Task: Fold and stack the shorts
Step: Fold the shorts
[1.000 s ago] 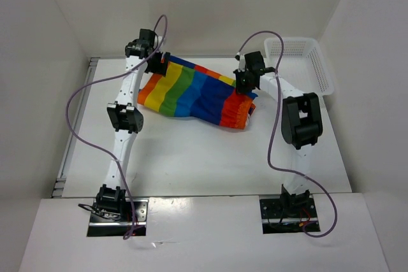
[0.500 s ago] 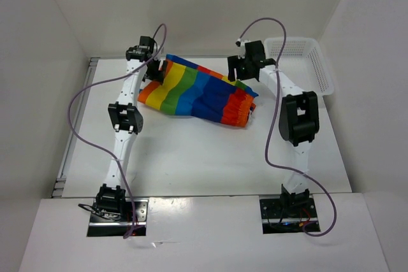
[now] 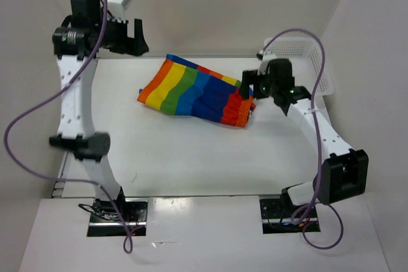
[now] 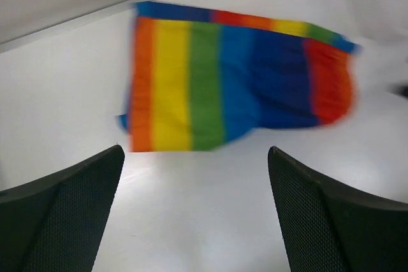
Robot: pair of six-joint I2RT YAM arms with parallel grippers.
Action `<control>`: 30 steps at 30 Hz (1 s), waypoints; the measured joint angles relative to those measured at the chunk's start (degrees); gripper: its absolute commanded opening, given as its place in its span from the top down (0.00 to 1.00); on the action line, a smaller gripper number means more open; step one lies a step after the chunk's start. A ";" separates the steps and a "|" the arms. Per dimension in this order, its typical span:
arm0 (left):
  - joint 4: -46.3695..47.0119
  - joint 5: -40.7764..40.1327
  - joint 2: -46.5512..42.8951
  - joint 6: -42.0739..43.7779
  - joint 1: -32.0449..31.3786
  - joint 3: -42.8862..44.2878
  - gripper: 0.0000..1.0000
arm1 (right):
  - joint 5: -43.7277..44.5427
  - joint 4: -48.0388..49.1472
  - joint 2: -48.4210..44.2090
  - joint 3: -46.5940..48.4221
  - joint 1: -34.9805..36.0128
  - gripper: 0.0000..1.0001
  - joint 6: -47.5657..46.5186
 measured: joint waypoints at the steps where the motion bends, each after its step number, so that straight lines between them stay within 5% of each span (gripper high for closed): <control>1: 0.70 2.43 -7.17 0.07 -1.97 -6.71 0.00 | -0.09 0.39 -0.17 -3.91 0.00 0.12 -0.22; 6: 7.04 10.43 -28.17 0.26 -4.79 -43.19 0.00 | -0.22 0.48 5.92 -14.97 -0.02 0.11 -0.48; 12: 27.34 2.16 -14.43 -0.02 0.76 -68.46 0.00 | -2.78 4.52 9.40 -14.82 -3.98 0.11 8.41; 27: 42.45 -5.14 -0.44 0.00 0.55 -60.52 0.00 | -11.06 10.47 19.37 -17.46 -5.84 0.13 24.57; 30: 43.25 -7.39 2.71 0.00 0.55 -59.87 0.00 | -11.45 11.06 20.52 -16.83 -5.73 0.21 26.51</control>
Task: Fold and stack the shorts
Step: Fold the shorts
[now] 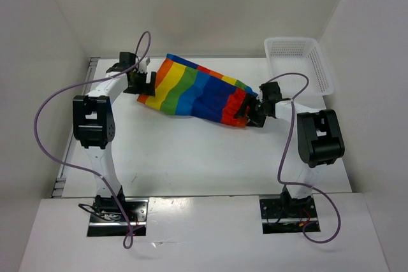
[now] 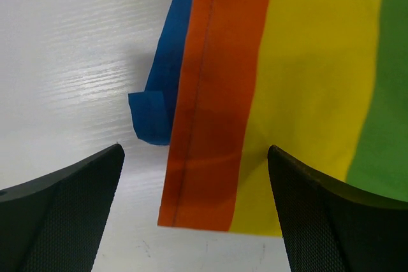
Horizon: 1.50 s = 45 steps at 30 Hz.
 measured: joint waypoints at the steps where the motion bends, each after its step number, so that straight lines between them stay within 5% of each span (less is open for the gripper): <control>1: 0.20 -0.57 0.94 0.02 0.00 0.00 0.00 | 0.04 0.15 0.35 0.22 0.11 0.27 0.37; 2: 0.55 -1.11 1.49 0.02 0.00 -0.33 0.00 | 0.20 0.35 0.59 0.31 0.26 0.48 0.59; 4: 1.36 -2.47 2.08 0.02 0.00 -1.99 0.00 | 1.25 0.63 1.20 0.31 0.92 0.70 1.14; 6: 1.57 -4.09 2.34 -0.09 0.00 -3.85 0.13 | 2.03 0.63 1.77 0.31 1.68 0.91 1.14; 8: 2.12 -5.31 2.58 -0.13 0.00 -5.51 0.32 | 3.19 0.50 1.90 0.35 2.19 1.00 1.16; 10: 3.21 -5.95 2.62 -0.17 -0.04 -6.05 0.55 | 4.13 0.09 1.90 0.85 2.38 1.00 0.48; 16: 6.71 -3.56 1.33 -0.33 -0.59 -8.98 1.00 | 5.22 -1.03 1.90 4.85 2.51 1.00 -5.42; 23: 7.93 -1.79 -6.19 -0.07 -0.42 -19.28 0.97 | 4.46 -3.28 1.88 8.81 2.47 1.00 -16.50; 24: 6.64 -1.64 -8.04 -0.02 -0.37 -21.35 0.87 | 4.02 -4.13 1.88 9.22 2.45 1.00 -18.03; 25: 5.16 -1.44 -10.54 0.11 -0.37 -23.87 0.40 | 3.54 -5.01 1.77 9.55 2.36 1.00 -19.50; 26: 3.65 -1.18 -12.96 0.35 -0.37 -26.03 0.24 | 3.06 -6.05 1.66 9.86 2.34 1.00 -20.85; 28: 0.13 -0.66 -17.25 0.22 -0.35 -29.05 0.14 | 2.43 -7.82 1.25 10.16 2.16 1.00 -23.56; 32: -5.31 -2.58 -22.60 0.11 -0.52 -28.98 0.11 | 1.92 -10.62 0.28 10.25 1.97 1.00 -28.33; 36: -8.85 -7.61 -21.44 0.04 -3.32 -17.49 0.11 | 1.88 -11.89 -0.04 10.75 1.97 1.00 -31.43; 40: -7.04 -7.82 -14.69 0.02 -12.96 -0.24 0.11 | 1.90 -12.28 -0.02 11.15 1.92 1.00 -33.14; 45: -4.74 1.42 -1.62 0.00 -24.35 13.86 0.28 | 1.97 -12.33 -0.02 11.23 1.86 1.00 -33.77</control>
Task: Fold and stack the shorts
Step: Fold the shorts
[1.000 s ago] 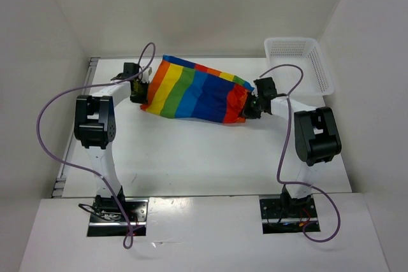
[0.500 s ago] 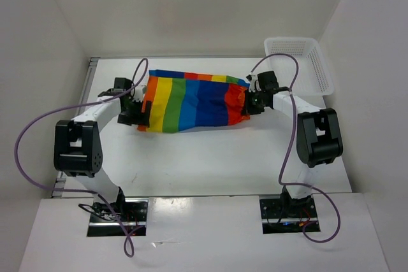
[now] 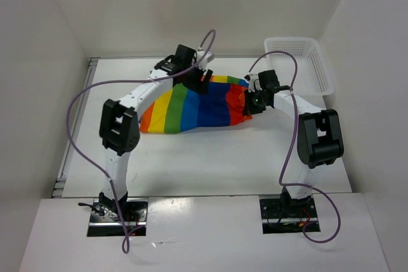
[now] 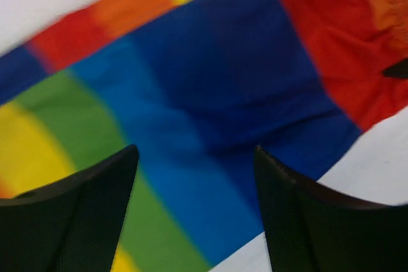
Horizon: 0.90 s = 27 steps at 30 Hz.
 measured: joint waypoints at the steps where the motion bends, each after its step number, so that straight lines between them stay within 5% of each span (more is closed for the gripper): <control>1: -0.02 2.05 3.02 0.00 -1.05 1.64 0.31 | 0.00 0.02 0.00 0.00 0.00 1.00 0.00; 7: -0.85 8.68 18.67 0.02 -1.75 9.40 0.36 | -0.35 0.09 0.00 0.02 -0.55 1.00 0.24; 12: -1.29 10.43 25.40 0.02 -2.47 15.63 0.26 | -0.50 0.11 0.00 0.31 -2.51 1.00 0.72; 19: -1.09 11.96 26.25 0.09 -4.09 17.81 0.09 | 0.55 -0.50 0.00 2.40 -3.28 1.00 -0.39; 27: -4.83 11.54 13.27 0.02 1.14 15.08 0.07 | 5.33 -1.68 0.00 7.96 -3.28 1.00 -3.80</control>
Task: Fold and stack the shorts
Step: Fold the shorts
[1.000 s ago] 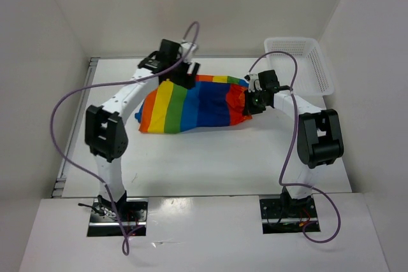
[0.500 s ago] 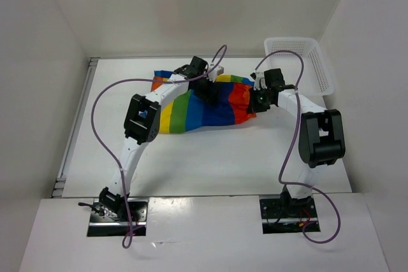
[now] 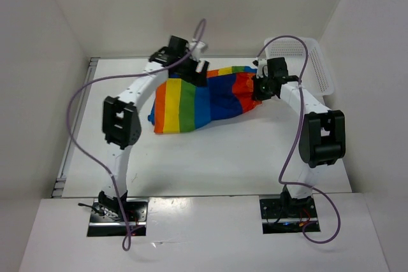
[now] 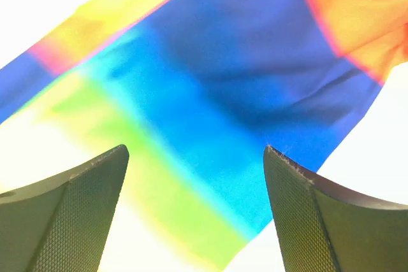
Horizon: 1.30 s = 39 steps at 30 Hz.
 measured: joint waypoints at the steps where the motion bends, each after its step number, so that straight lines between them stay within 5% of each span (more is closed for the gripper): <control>1: 0.70 -0.87 -3.50 0.02 2.01 -2.62 0.07 | 0.46 -0.07 0.00 0.76 0.00 1.00 -0.35; 5: 3.52 -4.68 -12.98 0.02 12.37 -13.27 0.07 | 2.73 -0.15 0.00 2.71 0.00 1.00 -2.01; 9: 4.46 -8.61 -11.08 -0.04 19.67 -21.42 0.07 | 4.87 -0.57 0.02 2.86 0.00 1.00 -3.17; 16: 4.26 -6.08 -4.00 0.07 16.35 -23.63 0.12 | 8.09 -3.10 0.92 6.91 0.66 1.00 -5.25; 24: 5.25 -1.16 -0.76 -0.07 13.97 -22.10 0.71 | 13.55 -5.53 3.61 16.90 12.79 1.00 -7.61; 27: 4.72 1.07 0.33 -0.11 14.58 -20.92 0.80 | 14.43 -6.36 6.54 21.33 20.17 1.00 -7.58; 39: 2.36 7.63 3.78 -0.22 14.01 -16.26 0.72 | 11.43 -12.00 29.33 46.60 37.92 0.96 -7.67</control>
